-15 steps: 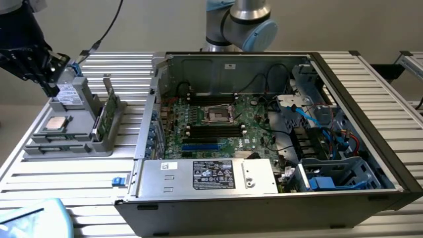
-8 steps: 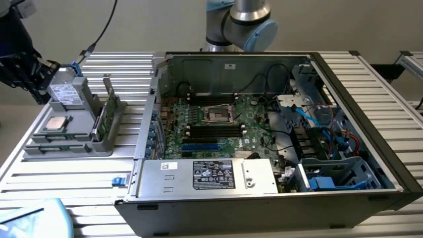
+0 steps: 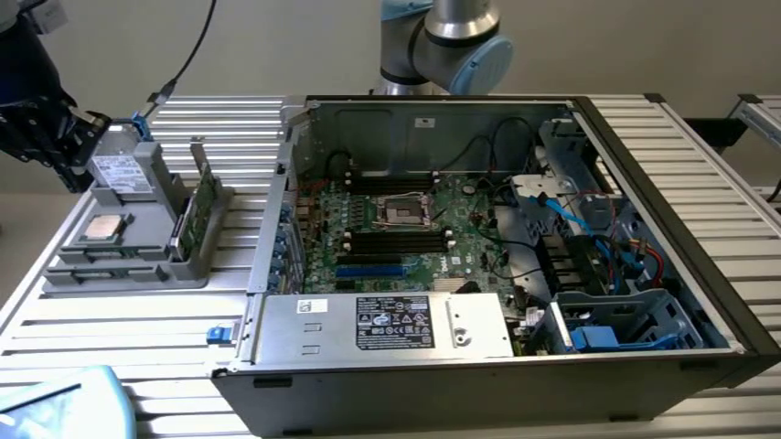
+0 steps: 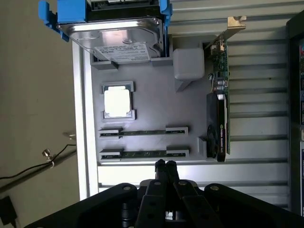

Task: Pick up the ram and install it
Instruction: 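Pick up the ram and move it above insertion slot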

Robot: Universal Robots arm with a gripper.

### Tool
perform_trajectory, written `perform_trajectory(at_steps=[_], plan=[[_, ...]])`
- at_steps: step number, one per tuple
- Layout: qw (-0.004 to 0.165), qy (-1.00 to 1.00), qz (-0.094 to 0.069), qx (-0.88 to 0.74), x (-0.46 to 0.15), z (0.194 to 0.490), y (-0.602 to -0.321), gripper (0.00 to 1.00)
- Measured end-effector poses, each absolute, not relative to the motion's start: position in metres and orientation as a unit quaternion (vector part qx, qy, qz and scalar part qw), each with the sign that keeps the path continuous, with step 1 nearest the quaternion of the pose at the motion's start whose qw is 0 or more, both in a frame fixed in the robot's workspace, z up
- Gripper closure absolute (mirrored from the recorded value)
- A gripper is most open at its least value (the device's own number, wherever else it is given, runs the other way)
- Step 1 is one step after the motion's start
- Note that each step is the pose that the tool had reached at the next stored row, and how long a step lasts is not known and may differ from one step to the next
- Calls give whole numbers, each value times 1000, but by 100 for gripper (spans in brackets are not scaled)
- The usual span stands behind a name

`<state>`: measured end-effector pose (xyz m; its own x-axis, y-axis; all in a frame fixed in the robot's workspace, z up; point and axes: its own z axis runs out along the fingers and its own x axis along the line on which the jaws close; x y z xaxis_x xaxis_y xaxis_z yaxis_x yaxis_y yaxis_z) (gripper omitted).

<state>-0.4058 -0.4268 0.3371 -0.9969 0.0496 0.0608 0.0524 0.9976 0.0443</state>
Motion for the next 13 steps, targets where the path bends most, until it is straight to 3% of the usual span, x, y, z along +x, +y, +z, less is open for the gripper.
perform_trajectory(at_steps=[13], plan=[[31, -999, -22, 12, -406, 334, -427, 89]])
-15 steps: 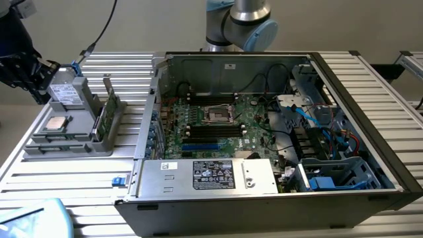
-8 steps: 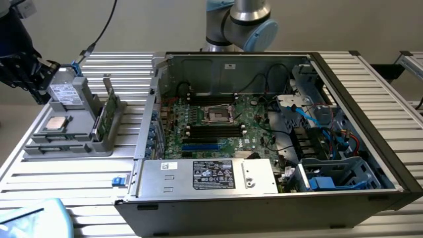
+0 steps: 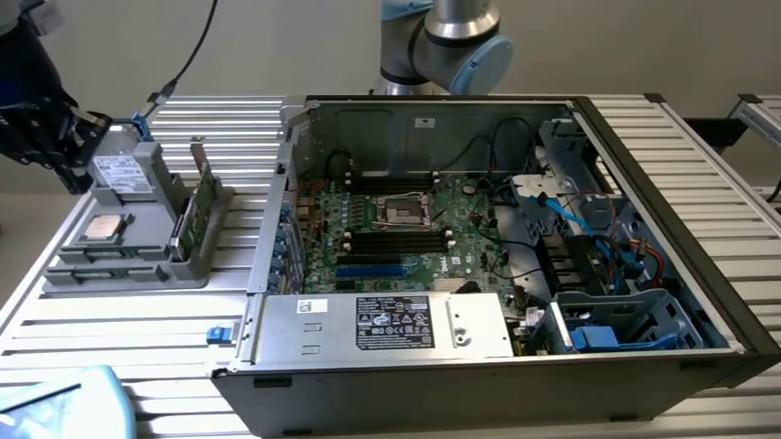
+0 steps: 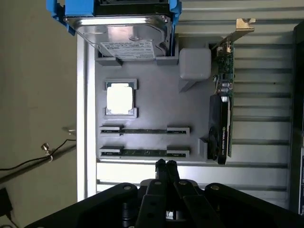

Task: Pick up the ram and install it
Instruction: 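Pick up the ram and move it above insertion slot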

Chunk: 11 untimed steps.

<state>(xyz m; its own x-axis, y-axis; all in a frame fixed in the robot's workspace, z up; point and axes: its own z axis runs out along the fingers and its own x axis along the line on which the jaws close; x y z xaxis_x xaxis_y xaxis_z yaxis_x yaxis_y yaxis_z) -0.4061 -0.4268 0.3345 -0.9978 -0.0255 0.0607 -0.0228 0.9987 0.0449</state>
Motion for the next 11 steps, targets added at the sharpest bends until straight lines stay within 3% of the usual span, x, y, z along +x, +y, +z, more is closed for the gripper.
perform_trajectory(at_steps=[11], plan=[[33, -993, -19, 111, -406, 326, -427, 89]])
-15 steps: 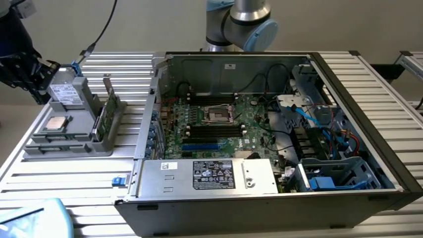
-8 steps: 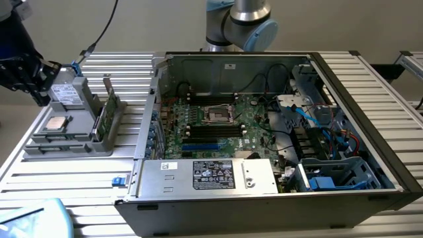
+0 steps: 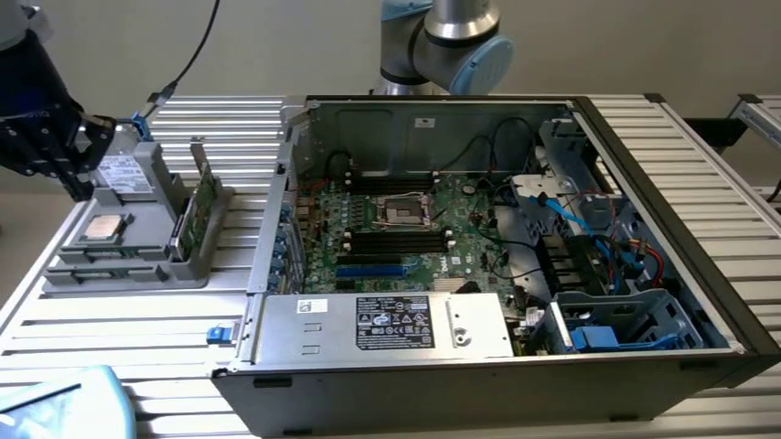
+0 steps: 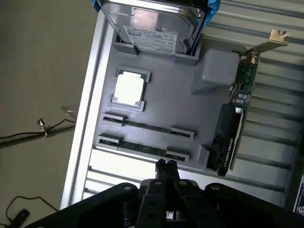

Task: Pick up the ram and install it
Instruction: 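Pick up the ram and move it above insertion slot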

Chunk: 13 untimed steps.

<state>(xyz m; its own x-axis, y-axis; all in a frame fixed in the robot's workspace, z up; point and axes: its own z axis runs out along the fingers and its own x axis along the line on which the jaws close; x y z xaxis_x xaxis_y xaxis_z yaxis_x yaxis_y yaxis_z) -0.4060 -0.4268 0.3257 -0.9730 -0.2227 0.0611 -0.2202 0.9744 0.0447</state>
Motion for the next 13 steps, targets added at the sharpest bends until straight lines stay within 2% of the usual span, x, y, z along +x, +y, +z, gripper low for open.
perform_trajectory(at_steps=[13], plan=[[35, -973, -15, 228, -406, 323, -427, 89]])
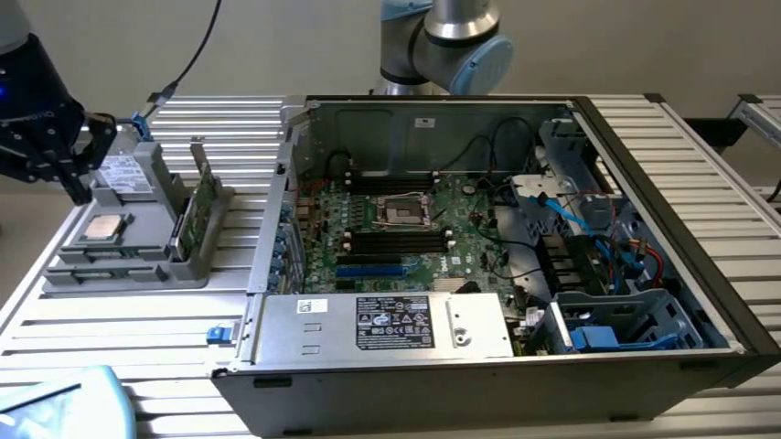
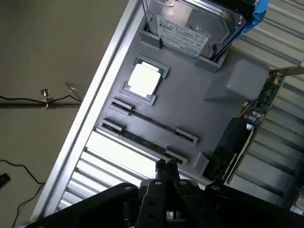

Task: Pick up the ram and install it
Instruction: 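Pick up the ram and move it above insertion slot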

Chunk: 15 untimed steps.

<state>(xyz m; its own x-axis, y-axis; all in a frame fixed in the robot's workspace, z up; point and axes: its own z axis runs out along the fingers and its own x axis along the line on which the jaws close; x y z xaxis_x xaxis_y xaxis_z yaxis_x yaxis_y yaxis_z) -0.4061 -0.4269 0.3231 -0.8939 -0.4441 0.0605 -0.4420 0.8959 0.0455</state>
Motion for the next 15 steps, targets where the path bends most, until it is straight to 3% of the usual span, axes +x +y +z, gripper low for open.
perform_trajectory(at_steps=[15], plan=[[36, -933, -13, 358, -406, 320, -427, 89]])
